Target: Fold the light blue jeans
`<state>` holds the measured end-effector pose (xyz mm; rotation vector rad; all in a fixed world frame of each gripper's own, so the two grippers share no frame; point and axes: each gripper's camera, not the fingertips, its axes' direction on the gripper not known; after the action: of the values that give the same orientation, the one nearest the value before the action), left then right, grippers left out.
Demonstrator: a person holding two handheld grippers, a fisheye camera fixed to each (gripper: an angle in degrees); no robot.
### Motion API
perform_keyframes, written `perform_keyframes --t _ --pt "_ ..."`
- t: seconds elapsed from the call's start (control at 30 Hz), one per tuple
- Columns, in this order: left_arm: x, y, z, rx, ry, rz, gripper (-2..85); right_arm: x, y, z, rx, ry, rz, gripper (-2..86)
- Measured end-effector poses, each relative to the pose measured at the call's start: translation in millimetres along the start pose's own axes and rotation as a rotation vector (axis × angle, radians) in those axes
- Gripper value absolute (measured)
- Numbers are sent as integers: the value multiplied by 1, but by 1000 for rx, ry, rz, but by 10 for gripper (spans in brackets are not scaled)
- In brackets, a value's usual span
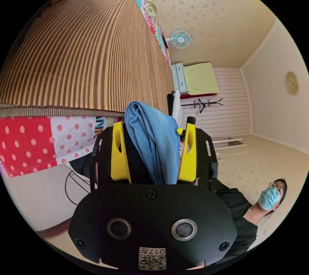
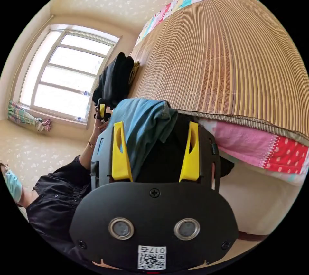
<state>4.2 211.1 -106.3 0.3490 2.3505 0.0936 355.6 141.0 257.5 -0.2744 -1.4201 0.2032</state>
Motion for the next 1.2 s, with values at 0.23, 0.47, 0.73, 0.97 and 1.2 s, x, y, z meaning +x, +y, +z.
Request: perform_keyframes --t 0.23,0.47,0.73,0.97,1.2 --pt "51 28 3 52 -156 164 94 -77 45 -13 84 257 -212 89" --pt "171 159 -82 307 -50 515 76 -179 142 -105 293 -128 -552 44" --pt "267 271 -203 566 50 695 69 -300 161 -152 378 -357 -862 34" --pt "328 140 -353 684 -440 566 78 -438 -43 -95 357 -142 -831 51" --pt "219 2 -473 801 -664 68 156 -459 -226 7 279 291 -508 109"
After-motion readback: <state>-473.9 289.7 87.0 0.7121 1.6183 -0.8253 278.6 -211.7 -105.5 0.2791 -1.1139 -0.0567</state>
